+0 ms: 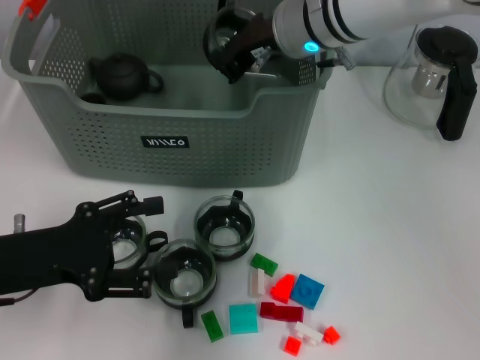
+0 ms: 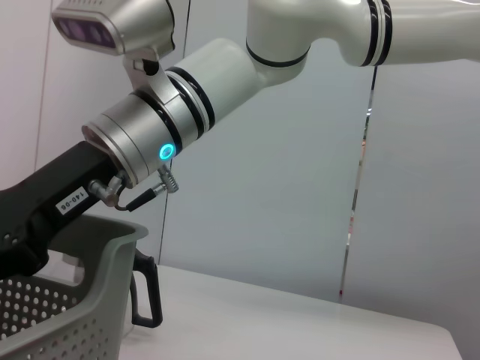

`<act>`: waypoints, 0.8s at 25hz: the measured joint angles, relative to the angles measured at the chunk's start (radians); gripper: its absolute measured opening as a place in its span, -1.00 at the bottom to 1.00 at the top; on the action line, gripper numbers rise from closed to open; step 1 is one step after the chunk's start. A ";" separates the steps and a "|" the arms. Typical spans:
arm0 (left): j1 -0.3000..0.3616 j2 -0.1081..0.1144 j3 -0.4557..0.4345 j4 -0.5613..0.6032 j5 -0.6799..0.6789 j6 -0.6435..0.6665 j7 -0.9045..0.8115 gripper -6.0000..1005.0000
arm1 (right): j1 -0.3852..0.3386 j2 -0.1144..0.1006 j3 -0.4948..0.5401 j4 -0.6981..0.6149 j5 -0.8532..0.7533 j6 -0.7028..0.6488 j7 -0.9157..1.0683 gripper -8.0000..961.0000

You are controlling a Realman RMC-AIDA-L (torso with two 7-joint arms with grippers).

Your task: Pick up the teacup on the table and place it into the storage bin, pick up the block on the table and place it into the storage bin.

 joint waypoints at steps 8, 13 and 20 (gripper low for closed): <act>0.001 -0.002 0.000 -0.002 0.000 0.000 0.000 0.86 | -0.005 -0.001 -0.006 0.010 0.000 -0.013 0.000 -0.87; 0.002 -0.002 0.000 -0.002 0.000 0.000 0.000 0.86 | -0.006 -0.002 -0.014 0.010 -0.001 -0.016 0.003 -0.87; 0.006 -0.003 0.000 -0.002 0.000 0.000 0.000 0.86 | -0.007 -0.002 -0.015 0.005 -0.002 -0.020 0.012 -0.87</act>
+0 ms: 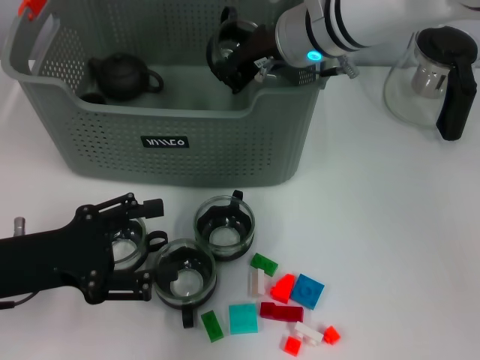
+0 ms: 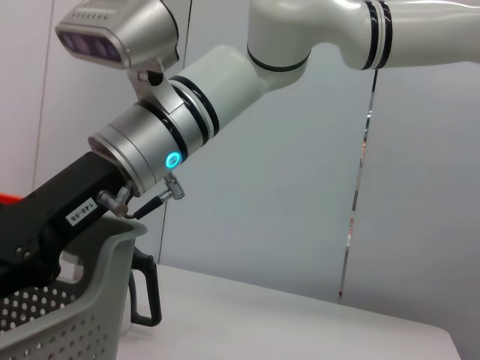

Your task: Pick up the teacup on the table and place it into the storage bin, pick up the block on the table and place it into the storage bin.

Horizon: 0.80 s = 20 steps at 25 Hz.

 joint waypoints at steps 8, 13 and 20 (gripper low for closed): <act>0.002 -0.001 0.000 0.000 0.000 0.000 0.000 0.86 | -0.001 -0.001 0.000 -0.008 0.000 -0.011 0.008 -0.66; 0.004 -0.001 -0.003 0.000 0.000 0.000 0.000 0.86 | -0.007 -0.001 0.001 -0.030 0.000 -0.020 0.010 -0.24; 0.004 0.000 -0.006 0.004 0.000 0.000 0.000 0.86 | -0.102 -0.002 0.020 -0.228 0.021 -0.075 0.026 0.09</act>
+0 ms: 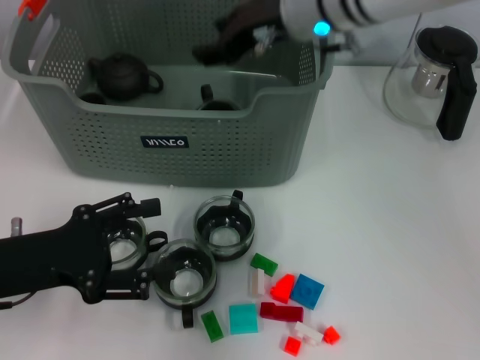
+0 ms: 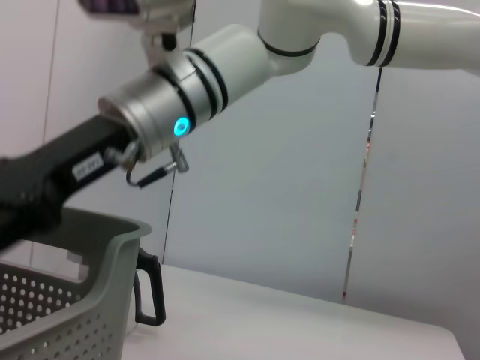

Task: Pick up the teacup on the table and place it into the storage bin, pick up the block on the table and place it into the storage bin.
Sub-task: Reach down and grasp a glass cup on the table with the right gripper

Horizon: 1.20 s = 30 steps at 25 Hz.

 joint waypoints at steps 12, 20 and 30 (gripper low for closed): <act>0.001 0.003 -0.002 0.002 0.000 0.000 0.000 0.86 | -0.370 -0.005 0.120 -0.546 0.295 -0.361 -0.058 0.44; -0.001 0.004 -0.002 0.002 -0.006 0.000 0.000 0.86 | -0.497 -0.020 0.143 -0.746 0.201 -0.752 -0.078 0.82; -0.004 0.005 0.001 0.003 -0.002 -0.008 0.001 0.86 | -0.467 -0.020 0.148 -0.739 0.084 -1.039 -0.091 0.83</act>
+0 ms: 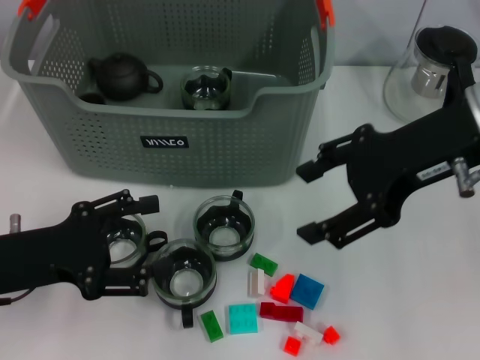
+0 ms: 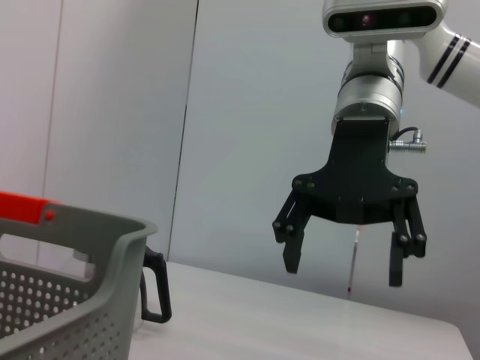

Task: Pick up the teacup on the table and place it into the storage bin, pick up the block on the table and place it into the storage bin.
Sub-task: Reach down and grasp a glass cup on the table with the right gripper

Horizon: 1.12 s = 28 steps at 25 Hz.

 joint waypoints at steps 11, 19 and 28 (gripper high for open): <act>0.006 0.007 0.003 0.014 0.046 0.002 0.017 0.86 | 0.140 0.022 -0.178 0.166 -0.114 0.089 0.008 0.83; -0.001 0.009 -0.001 0.015 0.068 0.007 0.013 0.86 | 0.222 0.020 -0.292 0.302 -0.150 0.224 -0.013 0.83; -0.002 0.009 -0.003 0.011 0.067 0.000 0.011 0.86 | 0.278 0.027 -0.424 0.411 -0.164 0.369 -0.015 0.83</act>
